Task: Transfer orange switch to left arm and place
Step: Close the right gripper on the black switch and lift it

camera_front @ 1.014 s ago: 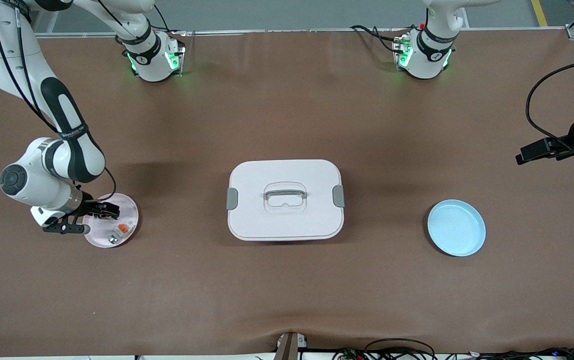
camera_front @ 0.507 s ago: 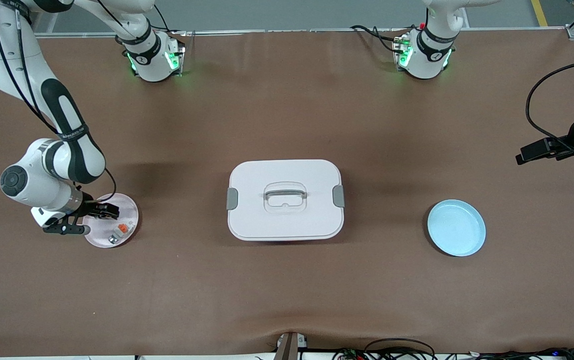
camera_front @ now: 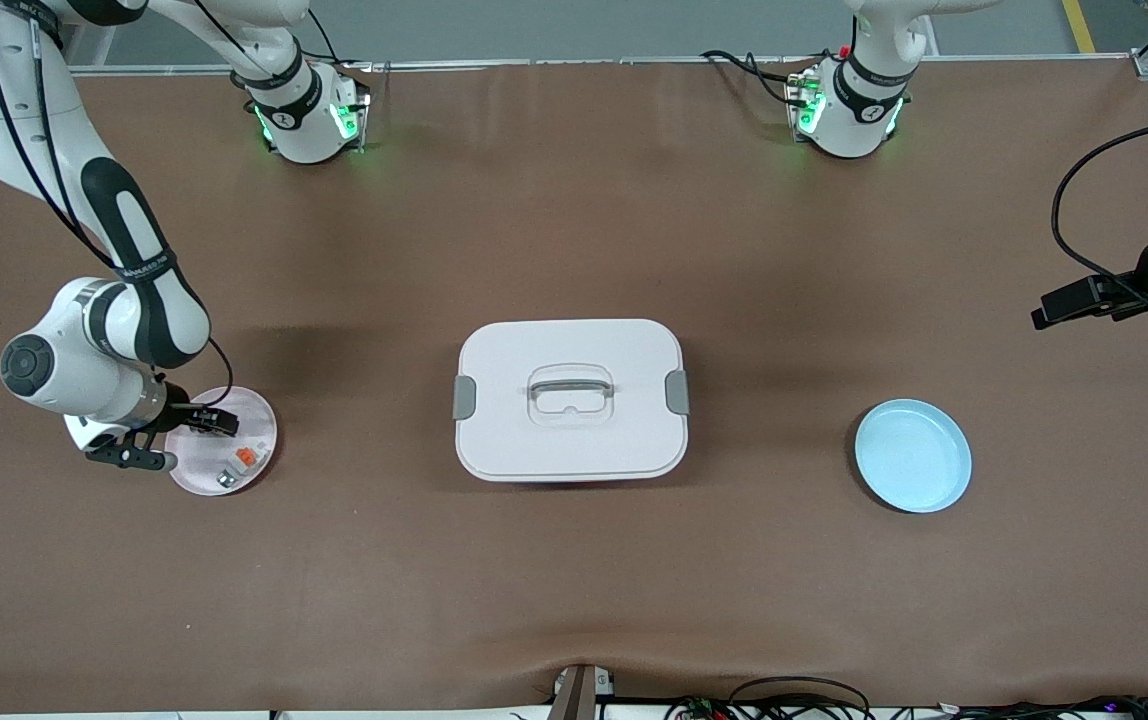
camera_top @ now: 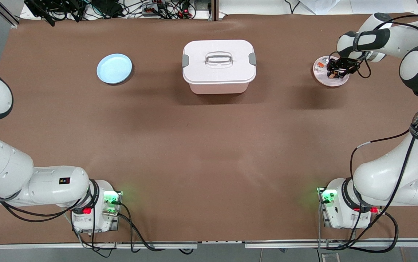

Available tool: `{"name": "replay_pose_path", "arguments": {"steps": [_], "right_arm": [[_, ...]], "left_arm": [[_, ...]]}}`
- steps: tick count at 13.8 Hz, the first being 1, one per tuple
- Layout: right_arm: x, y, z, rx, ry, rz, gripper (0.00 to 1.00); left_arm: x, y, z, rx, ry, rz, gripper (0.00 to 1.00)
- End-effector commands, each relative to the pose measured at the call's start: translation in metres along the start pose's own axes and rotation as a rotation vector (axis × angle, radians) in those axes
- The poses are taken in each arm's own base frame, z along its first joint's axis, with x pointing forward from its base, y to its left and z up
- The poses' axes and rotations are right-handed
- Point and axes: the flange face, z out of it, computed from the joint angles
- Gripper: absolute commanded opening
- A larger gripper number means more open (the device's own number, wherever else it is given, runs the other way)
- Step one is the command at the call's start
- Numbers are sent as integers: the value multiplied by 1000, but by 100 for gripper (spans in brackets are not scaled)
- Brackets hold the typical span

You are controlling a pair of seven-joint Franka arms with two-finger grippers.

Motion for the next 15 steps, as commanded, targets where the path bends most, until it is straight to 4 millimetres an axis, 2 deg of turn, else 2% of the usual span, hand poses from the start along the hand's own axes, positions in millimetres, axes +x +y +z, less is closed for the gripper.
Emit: {"name": "replay_pose_path", "arguments": {"steps": [1,5,8,9,10,13,15], "right_arm": [[2,-32,-33,54,-86,129,0],[13,-59,-97,117,-237,241,0],[2,-100,-144,148,-292,377,0],[-6,-111,-161,163,-306,437,0],[-15,-124,-177,181,-333,486,0],[-26,-148,-219,272,-451,622,0],[-31,-157,-235,322,-509,683,0]], "left_arm": [[-1,-1,-4,-15,6,-8,100],[-2,0,-7,-15,10,-8,100],[-6,1,-13,-27,14,-4,100],[-10,2,-20,-80,23,-11,100],[-14,-15,-26,-147,19,-43,100],[-33,-44,-44,-396,6,-90,100],[-47,-39,-50,-519,11,-81,100]]}}
